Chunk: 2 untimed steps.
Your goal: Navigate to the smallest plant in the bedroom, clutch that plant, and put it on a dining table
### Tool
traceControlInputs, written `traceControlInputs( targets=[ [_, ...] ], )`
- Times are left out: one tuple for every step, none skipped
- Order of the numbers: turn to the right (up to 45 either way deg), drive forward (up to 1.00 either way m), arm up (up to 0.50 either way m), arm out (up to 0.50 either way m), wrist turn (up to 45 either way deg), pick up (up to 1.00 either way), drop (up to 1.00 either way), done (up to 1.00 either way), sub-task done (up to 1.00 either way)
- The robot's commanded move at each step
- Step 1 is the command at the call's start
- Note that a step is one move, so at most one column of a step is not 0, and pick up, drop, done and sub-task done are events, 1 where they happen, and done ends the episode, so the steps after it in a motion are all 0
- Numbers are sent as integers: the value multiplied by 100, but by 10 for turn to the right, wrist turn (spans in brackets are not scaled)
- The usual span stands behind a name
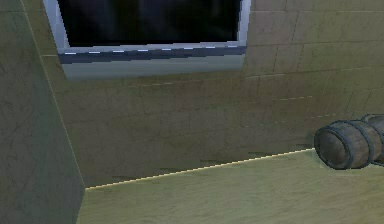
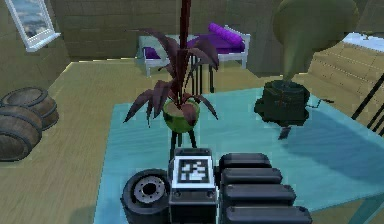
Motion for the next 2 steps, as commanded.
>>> traceControlInputs(
  targets=[
    [0, 0, 0, 48, 0, 0, 0, 0, 0],
    [0, 0, 0, 0, 450, 0, 0, 0, 0]
  ],
)
